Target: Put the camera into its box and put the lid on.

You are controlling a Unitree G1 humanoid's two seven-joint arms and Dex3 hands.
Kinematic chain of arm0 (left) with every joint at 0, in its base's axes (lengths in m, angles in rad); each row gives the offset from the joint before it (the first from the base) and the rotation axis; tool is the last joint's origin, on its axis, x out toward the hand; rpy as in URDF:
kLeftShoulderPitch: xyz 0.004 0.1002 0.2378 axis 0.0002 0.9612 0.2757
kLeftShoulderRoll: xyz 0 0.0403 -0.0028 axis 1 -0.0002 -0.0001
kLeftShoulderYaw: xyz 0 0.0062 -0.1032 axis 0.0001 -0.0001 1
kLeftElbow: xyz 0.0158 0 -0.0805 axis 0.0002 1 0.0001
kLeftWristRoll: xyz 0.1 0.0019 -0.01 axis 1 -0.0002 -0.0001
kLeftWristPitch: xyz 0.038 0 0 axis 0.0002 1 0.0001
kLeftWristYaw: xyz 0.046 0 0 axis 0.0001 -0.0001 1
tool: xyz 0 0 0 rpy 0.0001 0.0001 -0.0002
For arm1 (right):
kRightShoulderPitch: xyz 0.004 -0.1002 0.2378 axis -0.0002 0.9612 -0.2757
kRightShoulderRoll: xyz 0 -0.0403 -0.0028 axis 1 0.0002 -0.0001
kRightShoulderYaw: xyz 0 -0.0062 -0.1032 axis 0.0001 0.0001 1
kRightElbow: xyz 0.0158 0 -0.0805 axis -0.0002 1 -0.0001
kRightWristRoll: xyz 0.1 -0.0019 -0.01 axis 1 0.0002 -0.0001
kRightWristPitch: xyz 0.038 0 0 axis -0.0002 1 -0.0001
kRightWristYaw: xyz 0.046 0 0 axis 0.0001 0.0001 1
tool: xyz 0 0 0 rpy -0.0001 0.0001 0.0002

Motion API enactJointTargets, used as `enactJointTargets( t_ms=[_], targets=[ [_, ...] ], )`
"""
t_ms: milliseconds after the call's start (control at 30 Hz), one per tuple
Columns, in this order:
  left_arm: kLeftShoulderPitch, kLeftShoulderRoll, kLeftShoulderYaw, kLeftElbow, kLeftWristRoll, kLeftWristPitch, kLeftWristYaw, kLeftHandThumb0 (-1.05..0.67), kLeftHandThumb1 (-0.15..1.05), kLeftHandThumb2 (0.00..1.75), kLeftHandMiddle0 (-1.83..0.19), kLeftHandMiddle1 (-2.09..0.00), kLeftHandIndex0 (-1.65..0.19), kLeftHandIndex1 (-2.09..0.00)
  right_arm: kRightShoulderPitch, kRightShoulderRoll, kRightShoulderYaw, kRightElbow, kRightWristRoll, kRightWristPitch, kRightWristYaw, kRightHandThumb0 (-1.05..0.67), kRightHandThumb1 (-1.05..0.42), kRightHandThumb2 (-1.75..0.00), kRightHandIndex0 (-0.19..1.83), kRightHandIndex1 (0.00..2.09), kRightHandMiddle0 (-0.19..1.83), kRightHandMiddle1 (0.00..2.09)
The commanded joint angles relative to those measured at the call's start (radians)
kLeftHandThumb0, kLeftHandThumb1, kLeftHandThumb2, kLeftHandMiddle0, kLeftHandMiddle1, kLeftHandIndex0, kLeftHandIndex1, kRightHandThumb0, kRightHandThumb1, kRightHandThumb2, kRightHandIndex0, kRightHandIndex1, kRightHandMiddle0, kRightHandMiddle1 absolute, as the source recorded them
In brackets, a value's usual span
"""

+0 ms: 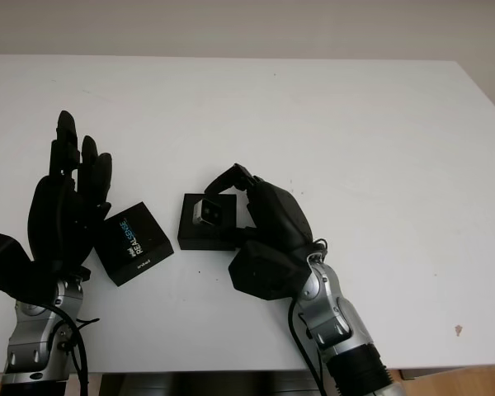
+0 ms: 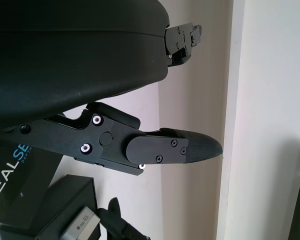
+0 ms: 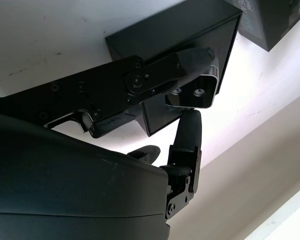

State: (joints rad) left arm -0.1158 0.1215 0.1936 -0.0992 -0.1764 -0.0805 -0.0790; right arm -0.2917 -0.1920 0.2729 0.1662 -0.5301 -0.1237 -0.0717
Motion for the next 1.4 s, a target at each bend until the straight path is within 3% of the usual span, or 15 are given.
enactJointTargets(
  t_ms=[0,500,633,867,967,1167,1367],
  targets=[
    [-0.009,0.0,-0.003,-0.007,0.004,-0.011,0.0,-0.59,1.05,0.35,0.18,-0.05,0.18,-0.04,-0.006,0.002,0.005,0.023,-0.001,-0.008,-0.008,-0.5,-0.93,-0.06,0.29,0.31,0.22,1.36],
    [-0.009,0.0,-0.005,-0.012,0.008,-0.003,0.005,-0.6,1.05,0.34,0.18,-0.05,0.18,-0.04,-0.037,-0.011,0.017,0.13,-0.013,-0.064,-0.052,-0.46,-0.96,-0.06,0.29,0.41,0.29,1.28],
    [-0.01,-0.004,-0.005,-0.011,0.001,-0.006,0.003,-0.59,1.05,0.34,0.19,-0.05,0.19,-0.04,-0.039,-0.017,0.02,0.141,-0.011,-0.089,-0.048,-0.43,-0.97,-0.05,0.23,0.57,0.37,1.4],
    [-0.008,-0.002,-0.007,-0.013,0.01,-0.005,0.008,-0.58,1.05,0.35,0.18,-0.05,0.18,-0.04,-0.046,-0.021,0.021,0.173,-0.018,-0.165,-0.093,-0.38,-0.96,-0.05,0.09,0.94,0.35,1.63],
    [-0.008,-0.002,-0.007,-0.01,0.007,-0.008,0.004,-0.59,1.05,0.35,0.18,-0.05,0.18,-0.04,-0.05,-0.016,0.008,0.188,0.016,-0.205,-0.09,-0.37,-0.96,-0.05,0.06,1.0,0.33,1.65],
    [-0.009,-0.003,-0.006,-0.008,0.006,-0.01,0.005,-0.59,1.05,0.33,0.18,-0.05,0.18,-0.04,-0.054,0.005,-0.022,0.184,0.073,-0.193,-0.08,-0.39,-0.95,-0.05,0.04,0.98,0.34,1.65],
    [-0.01,-0.006,-0.009,-0.013,0.01,-0.003,0.012,-0.59,1.05,0.34,0.18,-0.05,0.18,-0.04,-0.062,0.012,-0.047,0.173,0.116,-0.173,-0.066,-0.38,-0.95,-0.05,0.12,0.81,0.36,1.55]
  ],
)
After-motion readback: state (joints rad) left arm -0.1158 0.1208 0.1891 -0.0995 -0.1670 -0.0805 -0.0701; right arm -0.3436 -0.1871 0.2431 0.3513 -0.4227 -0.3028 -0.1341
